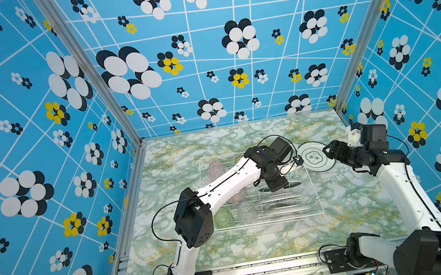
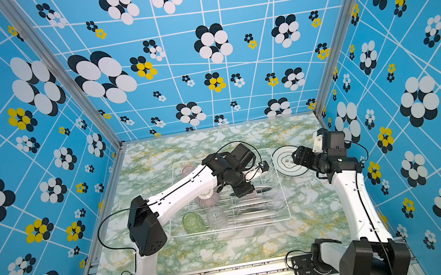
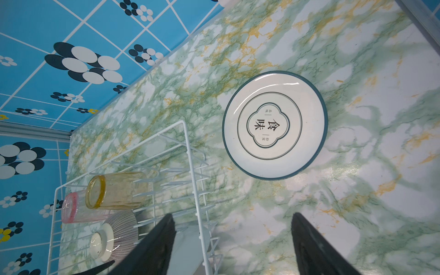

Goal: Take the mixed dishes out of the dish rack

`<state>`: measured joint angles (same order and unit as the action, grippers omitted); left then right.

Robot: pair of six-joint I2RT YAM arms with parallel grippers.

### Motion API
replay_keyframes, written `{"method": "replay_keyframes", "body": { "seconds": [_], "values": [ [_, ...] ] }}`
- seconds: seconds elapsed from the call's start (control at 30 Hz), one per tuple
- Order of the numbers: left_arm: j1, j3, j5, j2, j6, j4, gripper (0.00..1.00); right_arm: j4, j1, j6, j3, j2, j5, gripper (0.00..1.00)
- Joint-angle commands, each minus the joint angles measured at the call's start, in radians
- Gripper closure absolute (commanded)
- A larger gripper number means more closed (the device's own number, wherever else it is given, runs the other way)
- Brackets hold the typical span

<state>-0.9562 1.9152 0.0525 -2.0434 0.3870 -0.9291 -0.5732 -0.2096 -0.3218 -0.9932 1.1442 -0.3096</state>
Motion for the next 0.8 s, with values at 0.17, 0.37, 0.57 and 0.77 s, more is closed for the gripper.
{"method": "replay_keyframes", "body": {
  "seconds": [0.17,0.37,0.57,0.77],
  "values": [
    [0.000,0.041,-0.049,-0.020,0.022,-0.005,0.52,-0.010,0.009,-0.007,0.020,-0.016,-0.026,0.22],
    [0.006,0.039,-0.045,-0.028,0.028,0.009,0.56,-0.006,0.009,-0.009,0.028,-0.016,-0.027,0.22],
    [0.017,0.012,-0.037,-0.021,0.032,0.044,0.56,0.003,0.009,-0.014,0.028,-0.014,-0.026,0.22],
    [0.022,-0.006,-0.038,-0.018,0.037,0.070,0.60,0.011,0.010,-0.020,0.029,-0.011,-0.025,0.22]
  ]
}}
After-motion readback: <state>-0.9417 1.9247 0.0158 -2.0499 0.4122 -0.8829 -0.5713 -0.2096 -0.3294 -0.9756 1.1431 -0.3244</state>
